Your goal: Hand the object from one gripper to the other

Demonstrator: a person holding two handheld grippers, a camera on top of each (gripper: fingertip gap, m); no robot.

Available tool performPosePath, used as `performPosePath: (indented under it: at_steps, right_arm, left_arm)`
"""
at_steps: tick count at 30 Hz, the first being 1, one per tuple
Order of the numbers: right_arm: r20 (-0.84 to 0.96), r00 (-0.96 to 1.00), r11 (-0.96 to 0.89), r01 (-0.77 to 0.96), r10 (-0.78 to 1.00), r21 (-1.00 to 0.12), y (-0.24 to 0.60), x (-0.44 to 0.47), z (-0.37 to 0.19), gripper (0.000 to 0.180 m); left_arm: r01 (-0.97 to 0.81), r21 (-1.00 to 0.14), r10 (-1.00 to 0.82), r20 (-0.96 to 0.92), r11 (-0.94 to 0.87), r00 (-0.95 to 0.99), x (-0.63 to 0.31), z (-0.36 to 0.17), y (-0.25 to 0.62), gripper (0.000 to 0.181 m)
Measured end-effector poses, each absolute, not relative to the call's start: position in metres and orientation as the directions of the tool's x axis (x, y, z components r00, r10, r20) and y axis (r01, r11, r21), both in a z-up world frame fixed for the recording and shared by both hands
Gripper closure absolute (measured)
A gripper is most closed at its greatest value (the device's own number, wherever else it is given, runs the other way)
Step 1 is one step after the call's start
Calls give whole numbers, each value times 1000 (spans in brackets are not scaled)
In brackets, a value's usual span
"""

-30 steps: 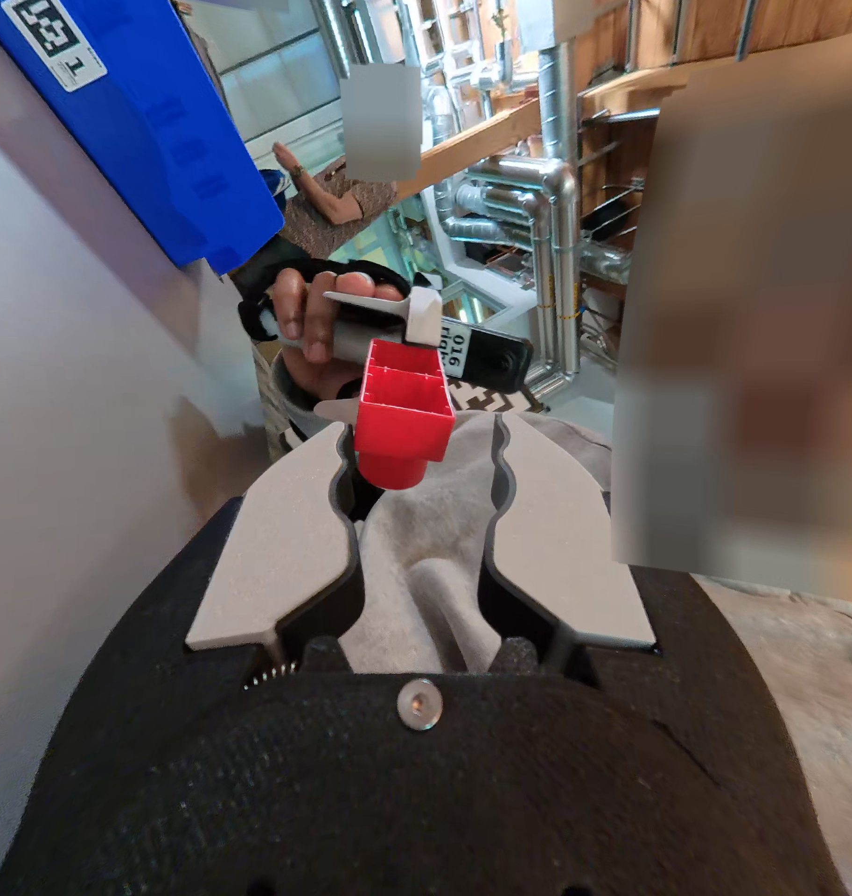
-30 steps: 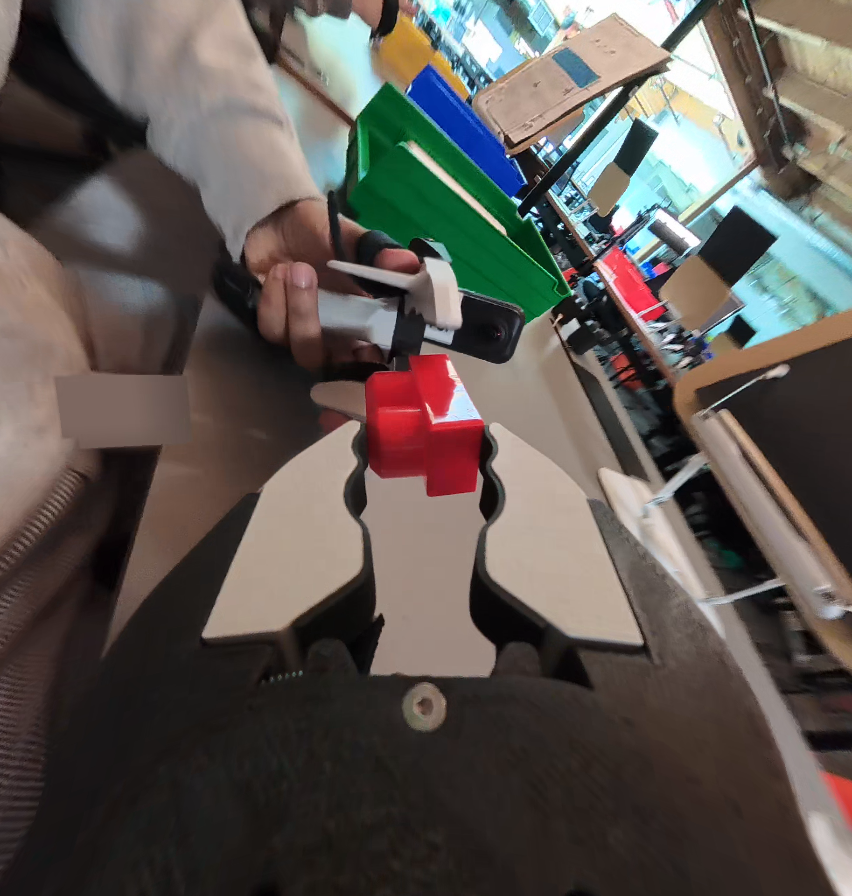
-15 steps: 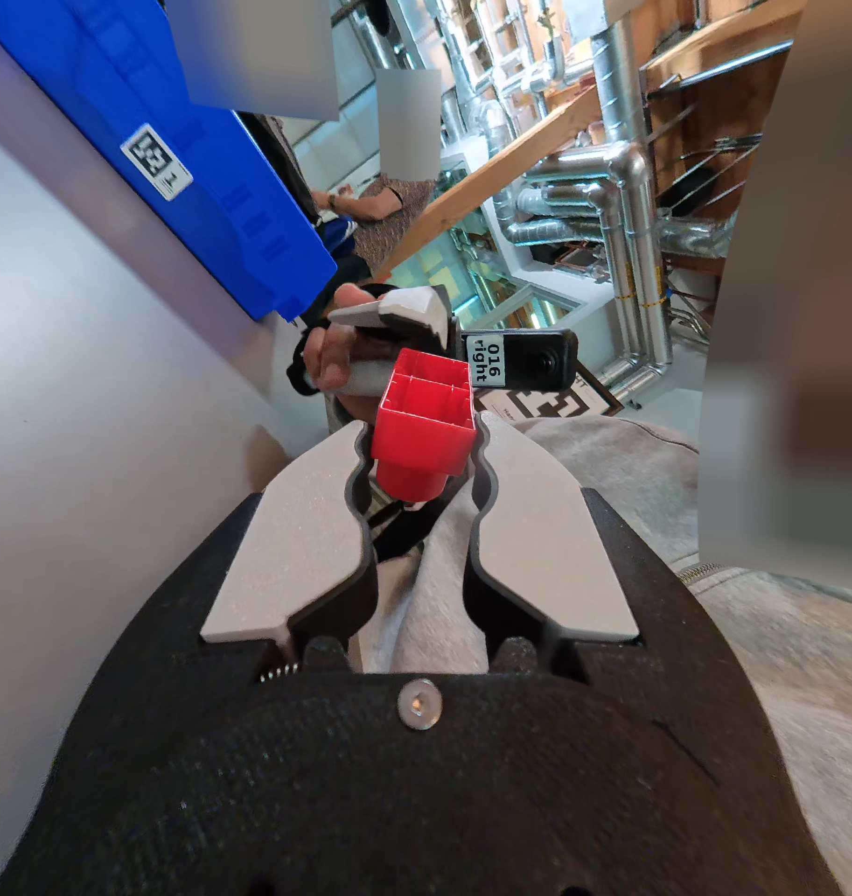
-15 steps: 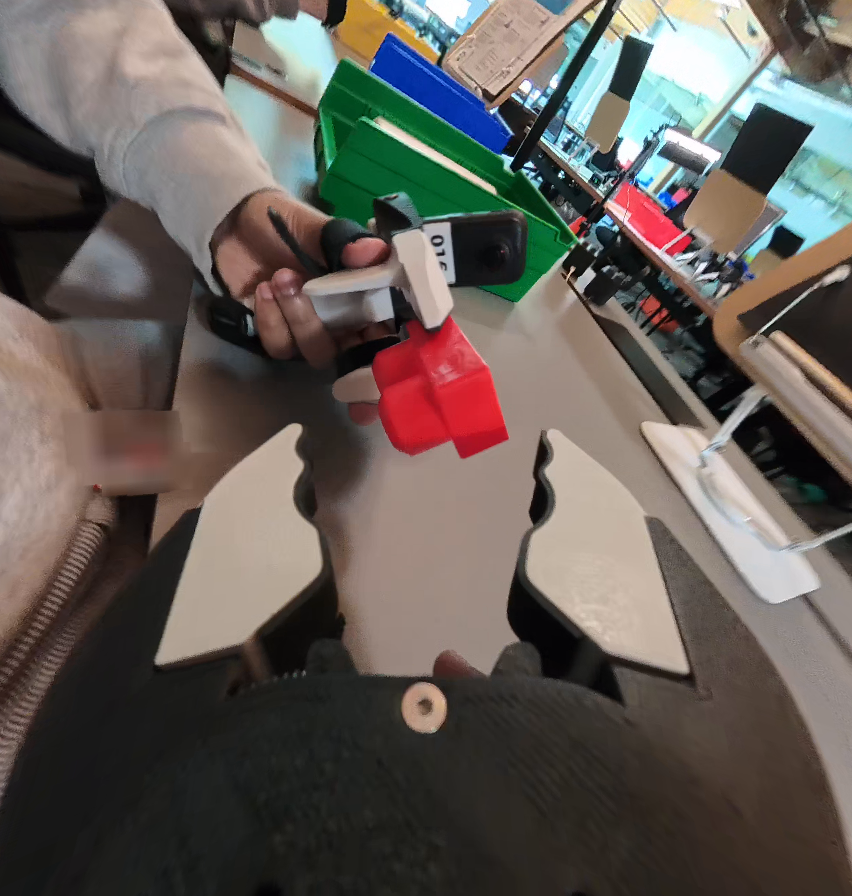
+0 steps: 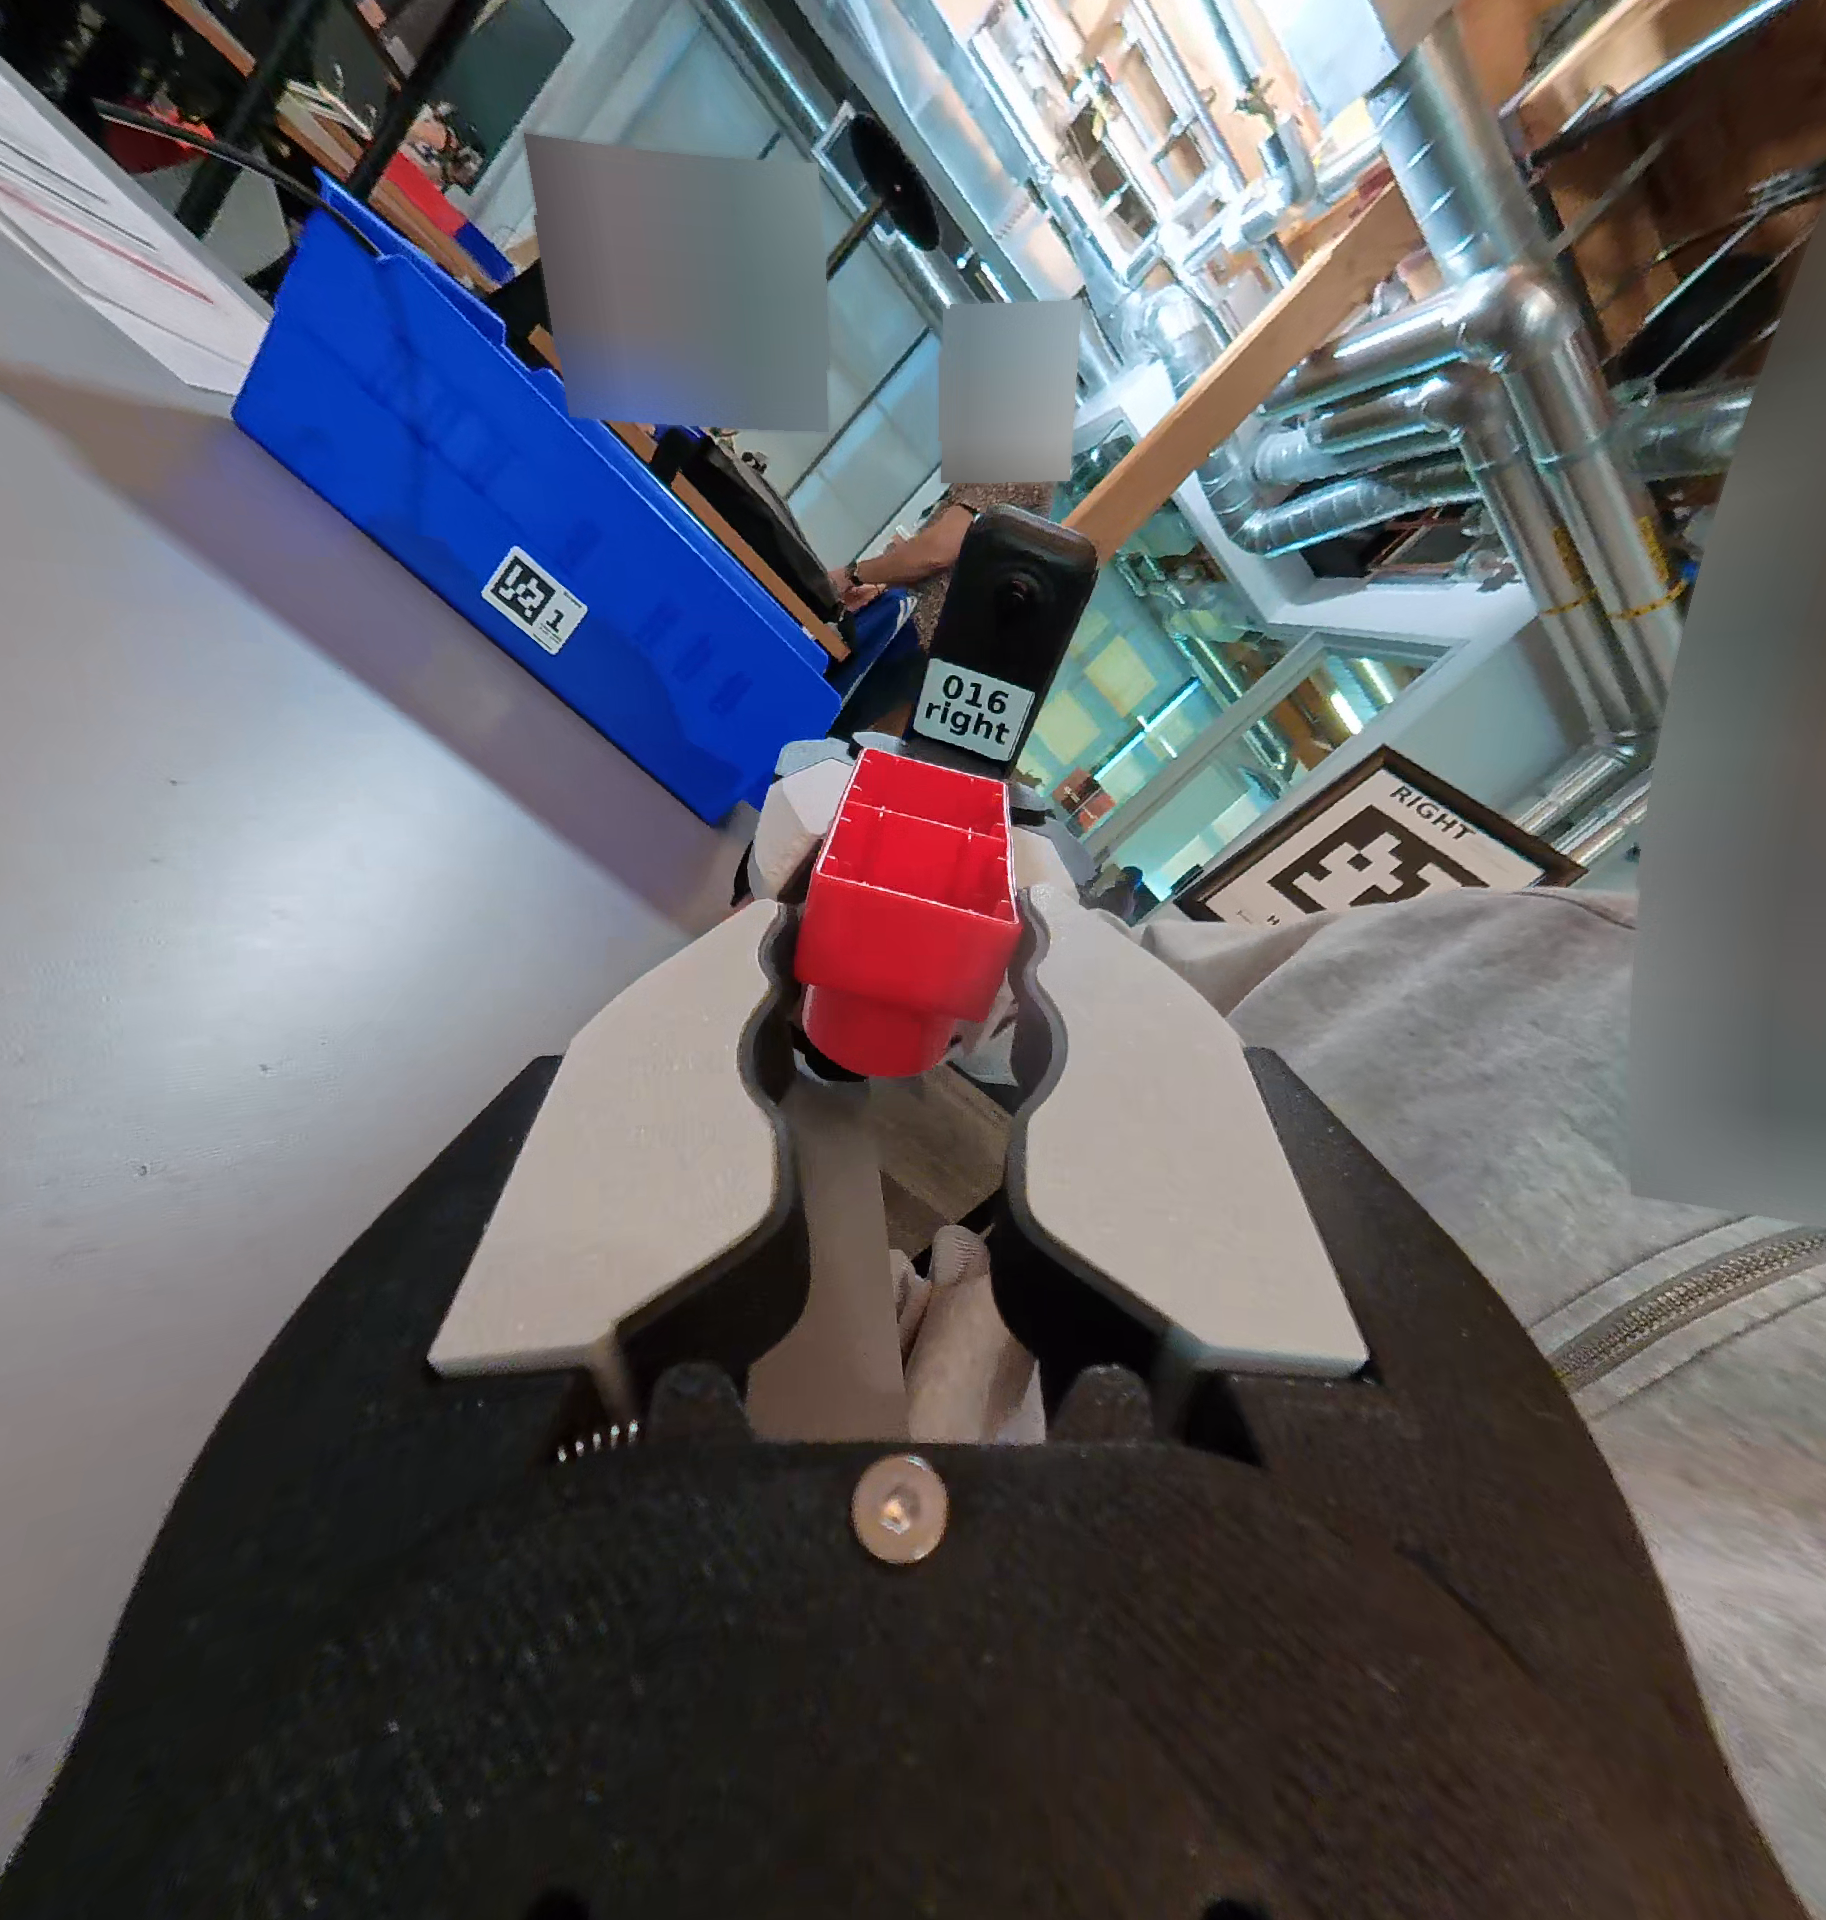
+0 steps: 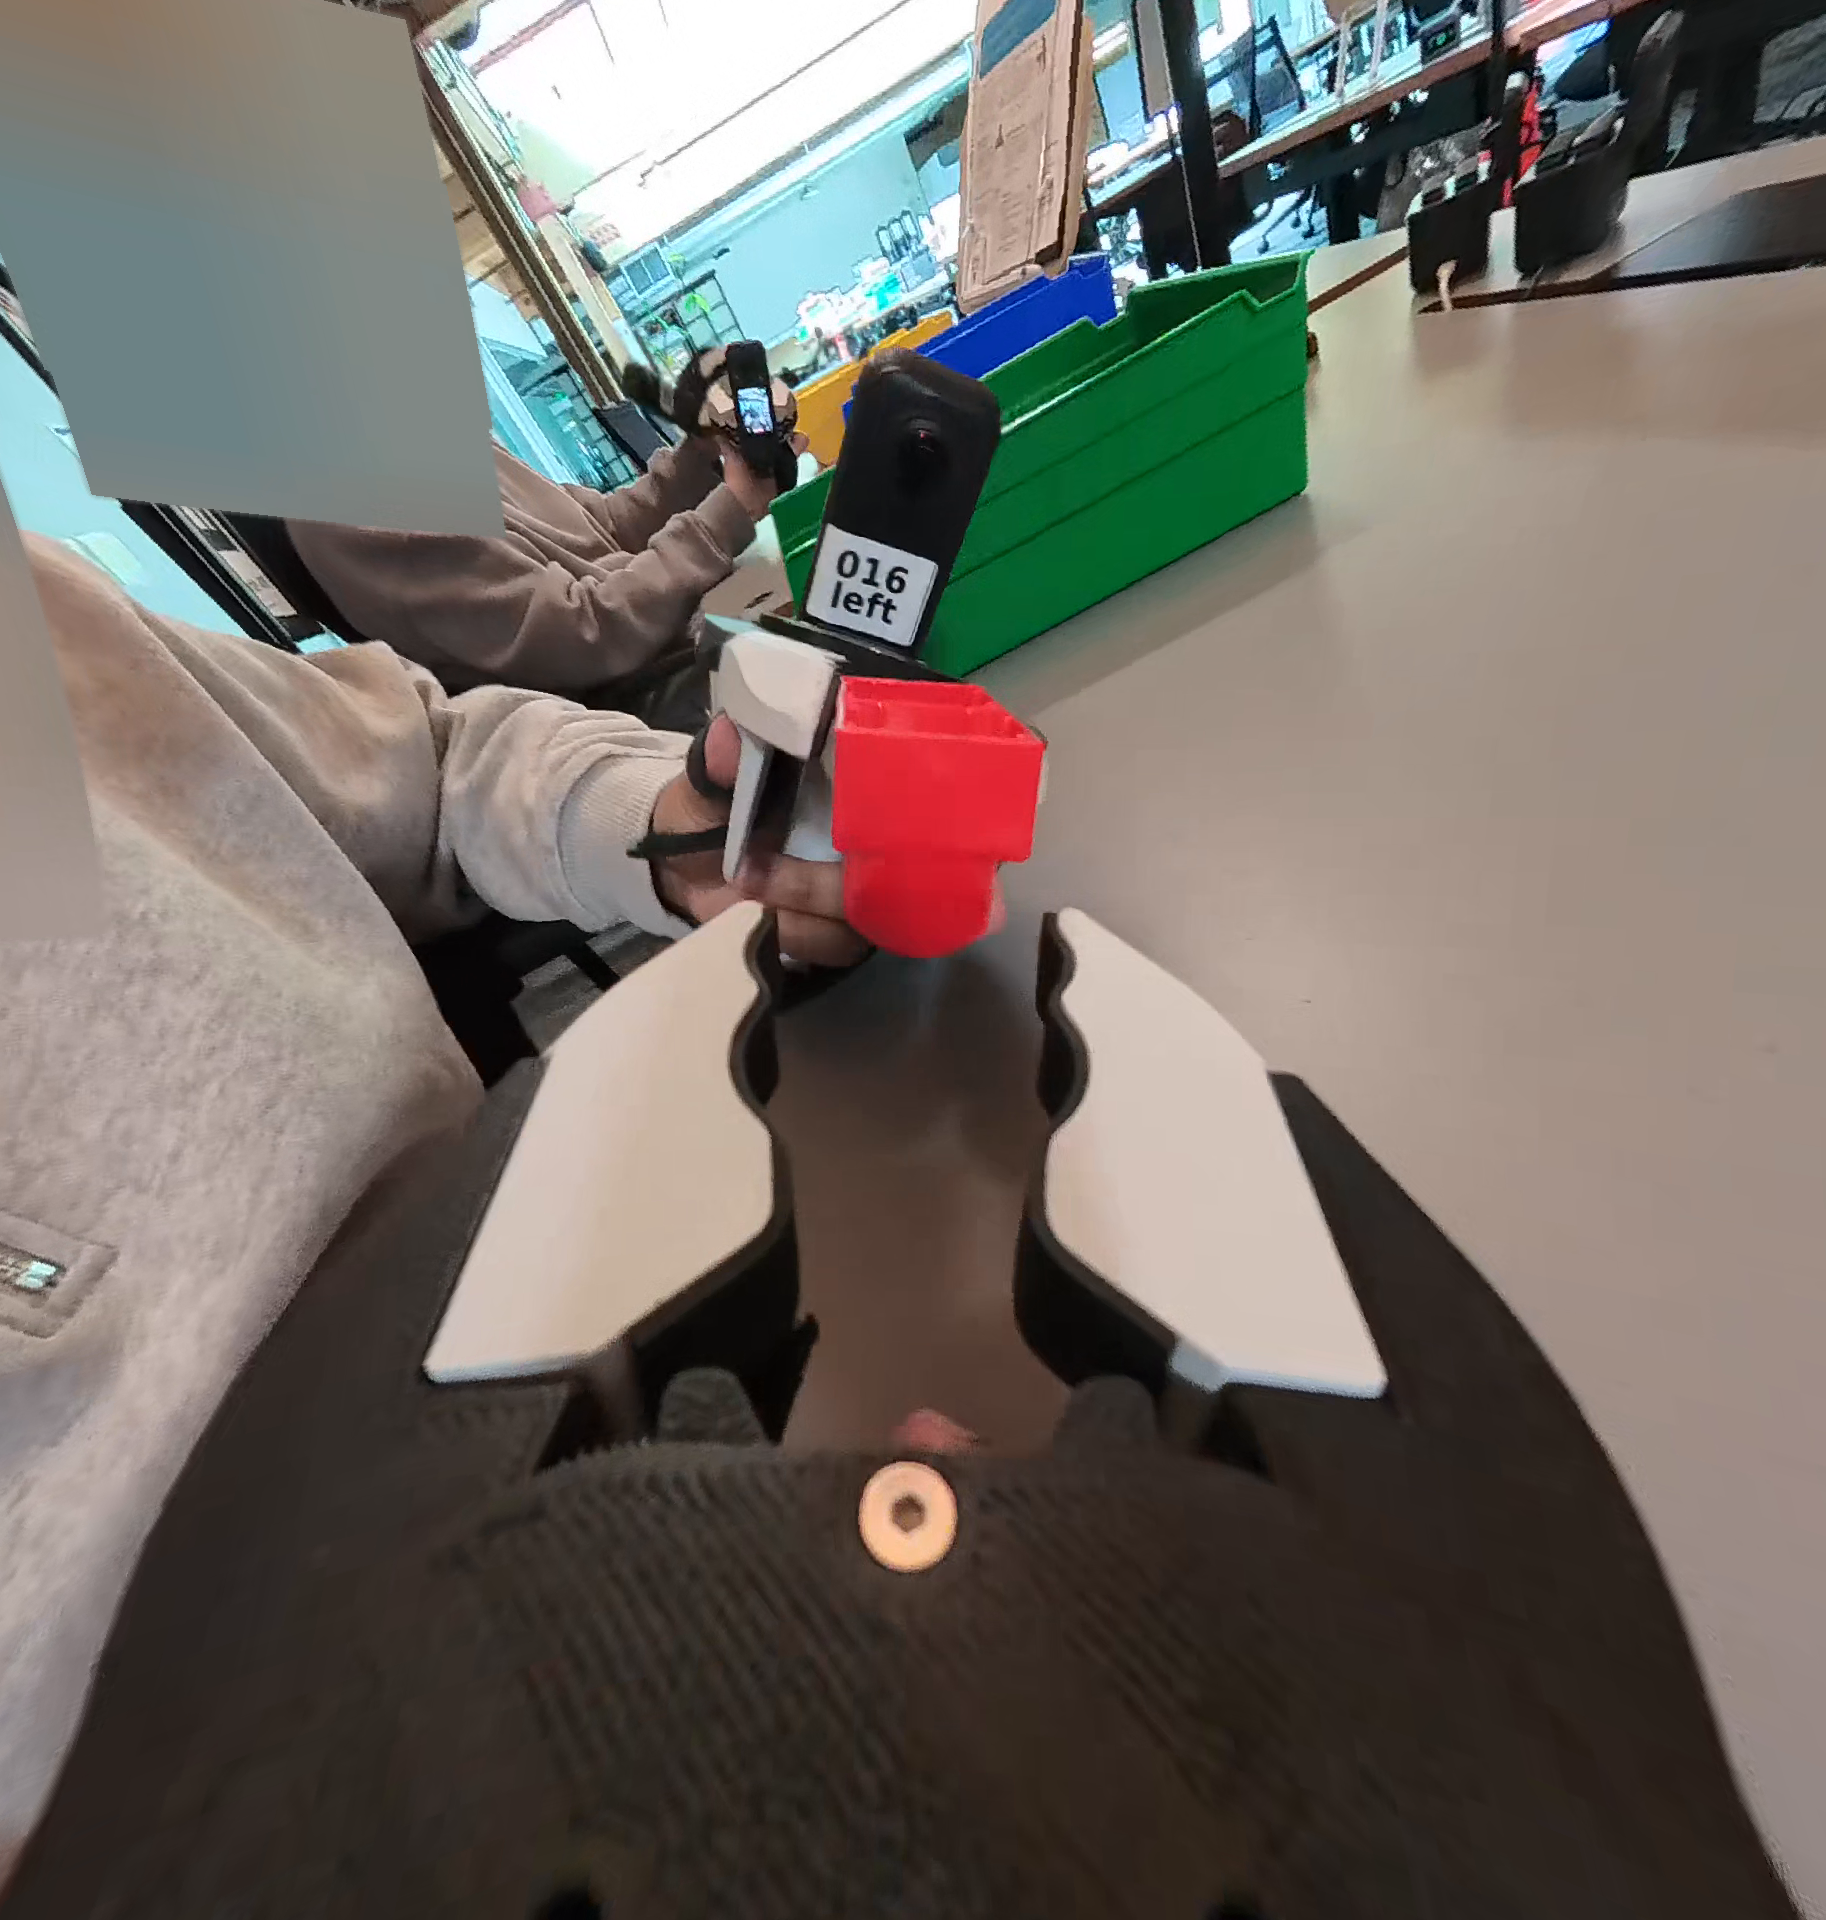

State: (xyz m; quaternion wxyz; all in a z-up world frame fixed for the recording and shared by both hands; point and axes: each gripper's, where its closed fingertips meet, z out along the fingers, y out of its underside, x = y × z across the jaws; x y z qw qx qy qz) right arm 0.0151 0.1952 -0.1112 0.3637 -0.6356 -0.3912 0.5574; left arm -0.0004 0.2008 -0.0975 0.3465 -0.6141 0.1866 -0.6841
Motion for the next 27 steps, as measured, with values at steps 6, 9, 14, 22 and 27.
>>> performPosePath:
  at_steps: [6, 9, 14, 22, 27]
  right_arm:
    - [-488, 37, -489, 90, 872, -867, 189, 9, -114, 149]
    - [-491, 30, -492, 75, 871, -868, 191, 11, -111, 150]
    - [-491, 35, -492, 37, 870, -870, 197, 15, -106, 150]
    - [-563, 0, -562, -58, 827, -825, 205, 22, -96, 150]
    - [-549, -12, -549, -44, 836, -835, 198, 17, -96, 150]
  left_arm:
    - [223, -683, -704, 710, -695, -18, 9, -101, 194, 142]
    - [224, -679, -701, 712, -699, -29, 9, -100, 193, 142]
    - [246, -654, -686, 724, -715, -70, 10, -97, 192, 121]
    - [222, -685, -709, 704, -694, -44, 15, -102, 189, 127]
    - [225, -697, -718, 695, -681, -19, 14, -103, 191, 138]
